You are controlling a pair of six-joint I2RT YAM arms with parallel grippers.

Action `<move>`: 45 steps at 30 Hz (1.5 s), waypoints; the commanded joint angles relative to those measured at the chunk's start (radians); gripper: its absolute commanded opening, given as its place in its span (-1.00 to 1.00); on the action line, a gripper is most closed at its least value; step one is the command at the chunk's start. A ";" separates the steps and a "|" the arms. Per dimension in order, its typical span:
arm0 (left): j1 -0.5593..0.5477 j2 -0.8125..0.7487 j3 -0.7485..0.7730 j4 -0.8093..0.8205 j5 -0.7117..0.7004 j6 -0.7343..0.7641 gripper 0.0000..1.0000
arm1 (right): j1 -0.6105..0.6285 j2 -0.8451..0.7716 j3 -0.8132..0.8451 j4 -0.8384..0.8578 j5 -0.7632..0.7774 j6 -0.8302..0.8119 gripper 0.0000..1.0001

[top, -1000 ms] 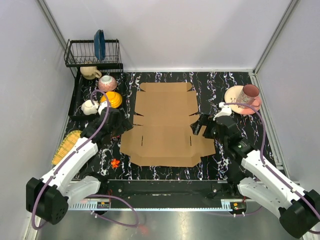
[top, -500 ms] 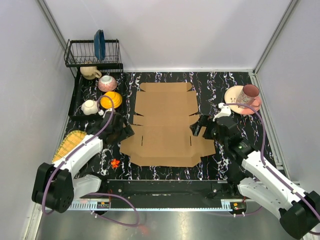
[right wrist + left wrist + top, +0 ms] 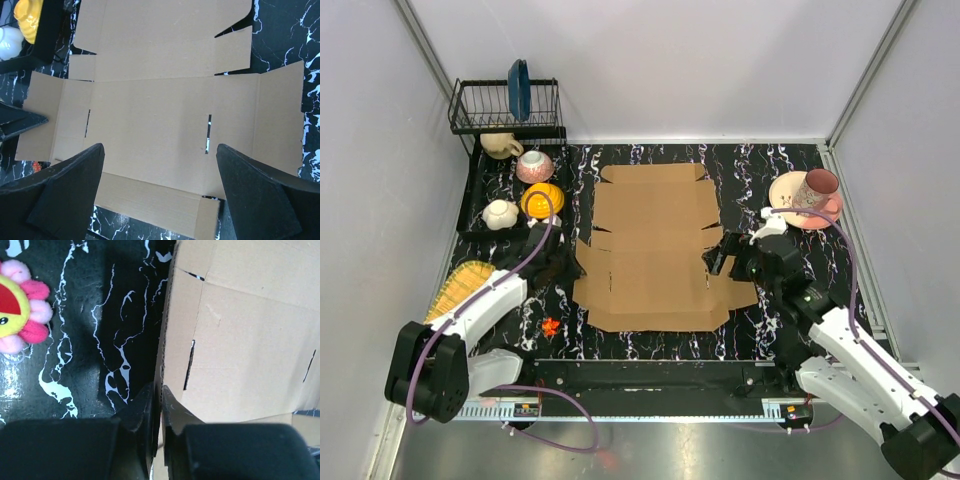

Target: Fold the paper box

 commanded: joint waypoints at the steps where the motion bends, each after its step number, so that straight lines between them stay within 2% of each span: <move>1: 0.000 -0.028 0.063 0.026 0.063 0.056 -0.94 | 0.000 -0.037 0.105 -0.057 -0.020 -0.019 0.99; 2: 0.000 -0.026 0.071 0.018 0.073 0.064 -1.00 | 0.000 -0.041 0.119 -0.071 -0.019 -0.024 0.99; 7: -0.011 -0.095 0.147 0.024 0.131 0.124 -1.00 | 0.000 -0.071 0.258 -0.188 0.029 -0.064 1.00; 10: -0.033 -0.135 0.262 0.029 0.165 0.170 -1.00 | -0.001 -0.088 0.364 -0.257 0.073 -0.090 1.00; 16: -0.114 -0.077 0.676 -0.048 0.273 0.253 -1.00 | 0.000 -0.116 0.570 -0.379 0.139 -0.137 0.99; 19: -0.120 -0.037 0.802 -0.047 0.398 0.250 -1.00 | 0.000 -0.134 0.655 -0.432 0.176 -0.163 0.99; 24: -0.122 0.032 0.927 0.025 0.666 0.165 -1.00 | 0.000 -0.172 0.757 -0.502 0.207 -0.183 0.99; 26: -0.120 0.062 0.954 0.084 0.797 0.069 -1.00 | -0.001 -0.189 0.777 -0.528 0.212 -0.185 1.00; 29: -0.125 0.104 0.982 0.200 0.910 -0.074 -1.00 | 0.000 -0.211 0.781 -0.545 0.219 -0.177 0.99; 31: -0.128 0.113 0.994 0.274 0.941 -0.143 -1.00 | 0.000 -0.220 0.785 -0.553 0.216 -0.173 0.99; 34: -0.123 0.119 1.032 0.259 0.965 -0.133 -1.00 | 0.000 -0.229 0.789 -0.562 0.216 -0.170 0.99; 37: -0.103 0.158 1.109 0.052 0.918 -0.006 -0.99 | 0.000 -0.229 0.794 -0.571 0.216 -0.173 1.00; 41: -0.045 0.213 1.060 -0.079 0.848 0.087 -0.92 | -0.001 -0.234 0.791 -0.580 0.213 -0.179 0.99; 43: -0.008 0.233 1.002 -0.131 0.809 0.146 -0.41 | 0.000 -0.237 0.779 -0.585 0.213 -0.183 0.99; 45: 0.018 0.282 0.976 -0.210 0.714 0.182 -0.14 | 0.000 -0.241 0.769 -0.590 0.219 -0.189 1.00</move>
